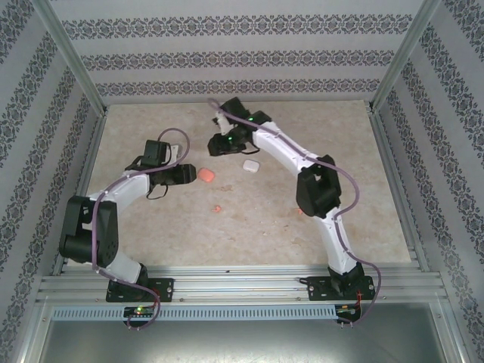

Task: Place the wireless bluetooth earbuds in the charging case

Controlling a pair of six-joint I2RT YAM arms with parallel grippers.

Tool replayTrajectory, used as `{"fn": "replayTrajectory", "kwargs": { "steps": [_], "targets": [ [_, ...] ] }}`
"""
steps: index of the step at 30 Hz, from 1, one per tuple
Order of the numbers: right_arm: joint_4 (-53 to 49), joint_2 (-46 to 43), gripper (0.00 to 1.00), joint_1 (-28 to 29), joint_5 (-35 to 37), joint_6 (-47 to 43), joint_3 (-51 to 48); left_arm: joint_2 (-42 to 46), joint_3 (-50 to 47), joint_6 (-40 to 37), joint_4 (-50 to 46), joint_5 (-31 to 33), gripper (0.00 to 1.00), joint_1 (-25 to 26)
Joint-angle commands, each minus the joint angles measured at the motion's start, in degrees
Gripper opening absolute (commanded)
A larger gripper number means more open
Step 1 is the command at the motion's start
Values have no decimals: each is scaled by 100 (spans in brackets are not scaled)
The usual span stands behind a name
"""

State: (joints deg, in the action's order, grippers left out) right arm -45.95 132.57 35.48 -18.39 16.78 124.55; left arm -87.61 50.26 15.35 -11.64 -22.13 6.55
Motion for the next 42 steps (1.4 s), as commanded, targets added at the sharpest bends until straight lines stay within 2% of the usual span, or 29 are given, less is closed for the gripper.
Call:
{"fn": "replayTrajectory", "kwargs": {
  "steps": [1,5,7,15,32,37,42],
  "targets": [
    [-777,514,49,220,396,-580,579,449,-434,203,-98,77,61,-124],
    [-1038,991,55,373,494,-704,1167,819,-891,249,-111,64,63,-165],
    [-1156,1204,63,433,540,-770,1403,958,-1081,282,-121,63,63,-189],
    [-1223,1550,70,676,593,-1150,1607,1238,-1449,397,-16,42,64,-241],
    [-1377,2079,71,813,857,-1653,1792,1264,-1376,409,-152,-6,66,-268],
    [-1377,2066,66,871,1004,-1782,1792,1299,-1325,372,-249,7,66,-286],
    [-1287,2009,63,888,780,-1897,1774,1374,-1357,411,-245,-3,66,-320]
  ]
}}
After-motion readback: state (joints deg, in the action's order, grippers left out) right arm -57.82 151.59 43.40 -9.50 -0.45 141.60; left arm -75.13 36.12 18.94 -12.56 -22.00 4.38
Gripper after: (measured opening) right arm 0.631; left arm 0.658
